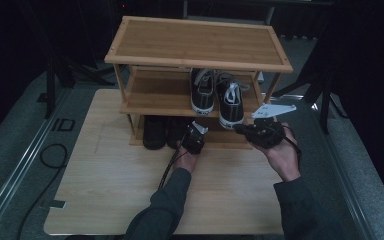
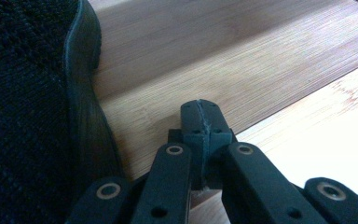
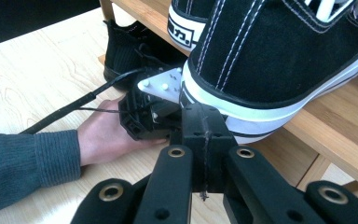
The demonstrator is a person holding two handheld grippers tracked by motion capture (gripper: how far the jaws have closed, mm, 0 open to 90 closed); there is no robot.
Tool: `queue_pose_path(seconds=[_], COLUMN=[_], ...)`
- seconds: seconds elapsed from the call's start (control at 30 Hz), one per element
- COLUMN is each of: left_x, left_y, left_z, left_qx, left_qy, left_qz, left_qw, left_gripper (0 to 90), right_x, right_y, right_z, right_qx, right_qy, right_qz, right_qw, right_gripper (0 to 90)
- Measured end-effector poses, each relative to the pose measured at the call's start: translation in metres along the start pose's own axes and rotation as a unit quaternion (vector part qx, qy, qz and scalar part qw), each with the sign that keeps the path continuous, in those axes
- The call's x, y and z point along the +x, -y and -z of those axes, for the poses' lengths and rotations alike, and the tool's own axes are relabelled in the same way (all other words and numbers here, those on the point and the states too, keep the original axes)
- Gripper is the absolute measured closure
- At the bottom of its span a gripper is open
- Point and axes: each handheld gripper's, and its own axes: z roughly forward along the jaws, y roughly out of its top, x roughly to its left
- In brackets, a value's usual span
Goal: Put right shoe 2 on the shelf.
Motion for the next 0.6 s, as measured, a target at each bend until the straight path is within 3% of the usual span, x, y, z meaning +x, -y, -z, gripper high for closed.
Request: queue_pose_path(seconds=[0.6], left_x=[0.0000], left_y=[0.0002], left_z=[-0.0001], left_qx=[-0.001], left_qy=[-0.001], left_qz=[-0.001], left_qw=[1.0000], left_gripper=[90.0], right_x=[0.0041], right_y=[-0.0059], right_z=[-0.0082], right_qx=[-0.005], right_qy=[0.004], right_qz=[0.003], right_qw=[1.0000], right_gripper=[90.0])
